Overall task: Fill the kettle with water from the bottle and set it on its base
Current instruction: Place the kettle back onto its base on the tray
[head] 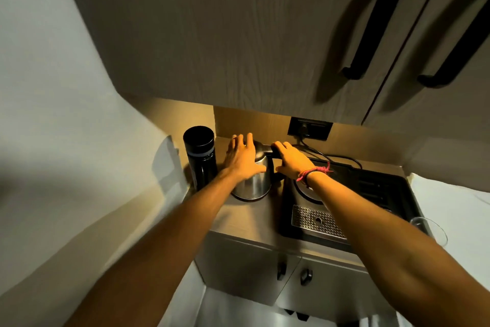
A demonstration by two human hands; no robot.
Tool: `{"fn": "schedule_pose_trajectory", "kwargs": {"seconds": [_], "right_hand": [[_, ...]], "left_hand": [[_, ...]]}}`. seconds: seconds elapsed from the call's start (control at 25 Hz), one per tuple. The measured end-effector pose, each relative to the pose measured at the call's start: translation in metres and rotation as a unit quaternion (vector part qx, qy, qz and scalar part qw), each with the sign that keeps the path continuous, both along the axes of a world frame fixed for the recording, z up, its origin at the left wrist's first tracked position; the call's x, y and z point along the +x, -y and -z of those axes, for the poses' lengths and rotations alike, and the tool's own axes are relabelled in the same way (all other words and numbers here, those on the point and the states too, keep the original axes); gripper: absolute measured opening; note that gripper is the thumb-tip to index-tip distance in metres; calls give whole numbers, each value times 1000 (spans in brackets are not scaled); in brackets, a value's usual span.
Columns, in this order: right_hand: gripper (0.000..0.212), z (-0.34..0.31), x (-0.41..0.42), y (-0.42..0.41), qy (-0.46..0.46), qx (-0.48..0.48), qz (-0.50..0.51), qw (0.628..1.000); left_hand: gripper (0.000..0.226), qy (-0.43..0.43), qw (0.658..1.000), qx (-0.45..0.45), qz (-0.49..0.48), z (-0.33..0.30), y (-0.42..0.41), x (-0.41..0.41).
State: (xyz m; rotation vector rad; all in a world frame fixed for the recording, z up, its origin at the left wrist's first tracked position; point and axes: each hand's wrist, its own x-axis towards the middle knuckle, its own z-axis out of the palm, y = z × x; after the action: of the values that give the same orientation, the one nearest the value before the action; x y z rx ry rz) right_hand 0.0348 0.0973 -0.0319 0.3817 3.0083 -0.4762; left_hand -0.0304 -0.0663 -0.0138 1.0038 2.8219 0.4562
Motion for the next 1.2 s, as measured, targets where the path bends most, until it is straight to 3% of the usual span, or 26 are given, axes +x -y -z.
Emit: {"fn": "schedule_pose_trajectory", "kwargs": {"seconds": [0.08, 0.16, 0.32, 0.4, 0.48, 0.56, 0.64, 0.72, 0.76, 0.88, 1.2], "right_hand": [[52, -2, -2, 5, -32, 4, 6, 999], [42, 0, -4, 4, -42, 2, 14, 999], [40, -16, 6, 1, -104, 3, 62, 993], [13, -24, 28, -18, -85, -41, 116, 989], [23, -27, 50, -56, 14, -16, 95, 995], [19, -24, 72, -88, 89, -26, 124, 988], [31, -30, 72, -108, 26, -20, 164, 986], [28, -39, 73, -112, -75, 46, 169, 982], [27, -40, 80, -117, -97, 74, 178, 976], [29, -28, 110, -133, -136, 78, 208, 965], [53, -1, 130, -147, -150, 48, 257, 953]], "left_hand": [[118, 47, 997, -45, -47, 12, -8, -16], [120, 41, 996, -52, -58, 21, -16, -23], [116, 18, 998, 19, -64, 20, -27, -30], [120, 27, 994, 87, -66, 8, -40, -32], [124, 1, 992, 124, -19, -7, -64, -27], [117, 6, 988, 145, 44, -19, -88, -17], [101, 33, 985, 150, 82, -24, -110, -6], [68, 19, 987, 130, 97, -24, -125, 8], [63, 8, 987, 124, 104, -24, -133, 17], [72, 3, 981, 135, 141, -22, -154, 41], [105, -127, 976, 30, 172, -16, -171, 63]]}}
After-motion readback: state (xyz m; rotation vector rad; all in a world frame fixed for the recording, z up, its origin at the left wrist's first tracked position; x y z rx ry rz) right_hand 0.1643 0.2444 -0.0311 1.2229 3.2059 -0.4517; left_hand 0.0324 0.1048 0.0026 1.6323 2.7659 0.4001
